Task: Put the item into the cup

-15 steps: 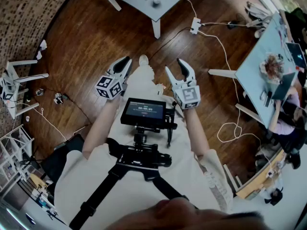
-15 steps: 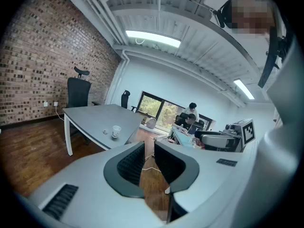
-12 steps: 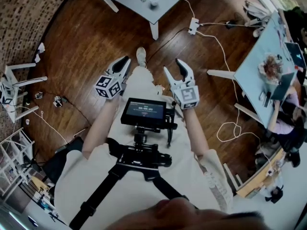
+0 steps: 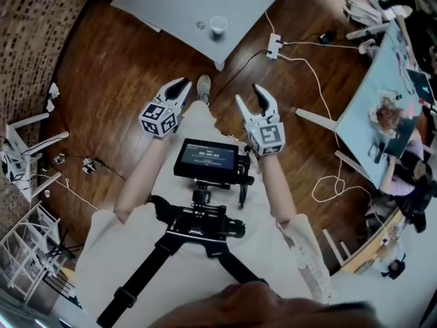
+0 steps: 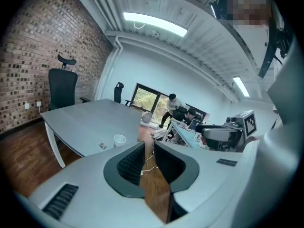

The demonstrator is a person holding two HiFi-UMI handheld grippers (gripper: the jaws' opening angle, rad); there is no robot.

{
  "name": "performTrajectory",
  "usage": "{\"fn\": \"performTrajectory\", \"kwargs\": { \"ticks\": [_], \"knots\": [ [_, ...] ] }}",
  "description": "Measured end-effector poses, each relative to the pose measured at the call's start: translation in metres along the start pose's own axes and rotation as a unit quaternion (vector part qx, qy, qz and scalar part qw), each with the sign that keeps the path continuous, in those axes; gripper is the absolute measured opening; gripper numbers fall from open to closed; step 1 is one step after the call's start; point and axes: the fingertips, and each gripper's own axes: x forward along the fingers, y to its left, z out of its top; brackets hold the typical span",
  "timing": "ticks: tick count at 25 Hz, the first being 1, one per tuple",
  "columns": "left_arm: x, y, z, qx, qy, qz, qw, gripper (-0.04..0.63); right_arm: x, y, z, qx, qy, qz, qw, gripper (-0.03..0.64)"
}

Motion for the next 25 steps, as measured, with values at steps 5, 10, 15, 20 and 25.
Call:
{"fn": "performTrajectory", "kwargs": {
  "ticks": [5,10,15,20,25],
  "knots": [
    [0.042,0.055,0.043,0.022,0.034,-0.033,0.9986,0.054,0.078,-0.020,0.030,0.009,0.005,-0.010,1.000,0.249],
    [0.076,0.095,0.068,0.039,0.066,-0.066,0.9948,0.054,0.132,-0.040,0.052,0.022,0.003,-0.036,0.999,0.249],
    [0.108,0.147,0.077,0.046,0.093,-0.100,0.9896,0.054,0.188,-0.052,0.057,0.029,0.014,-0.063,0.998,0.249],
    [0.122,0.157,0.079,0.047,0.102,-0.118,0.9866,0.054,0.202,-0.055,0.058,0.033,0.022,-0.078,0.996,0.249],
    [0.133,0.163,0.075,0.046,0.107,-0.124,0.9854,0.054,0.198,-0.060,0.059,0.038,0.027,-0.095,0.994,0.249]
  ]
}}
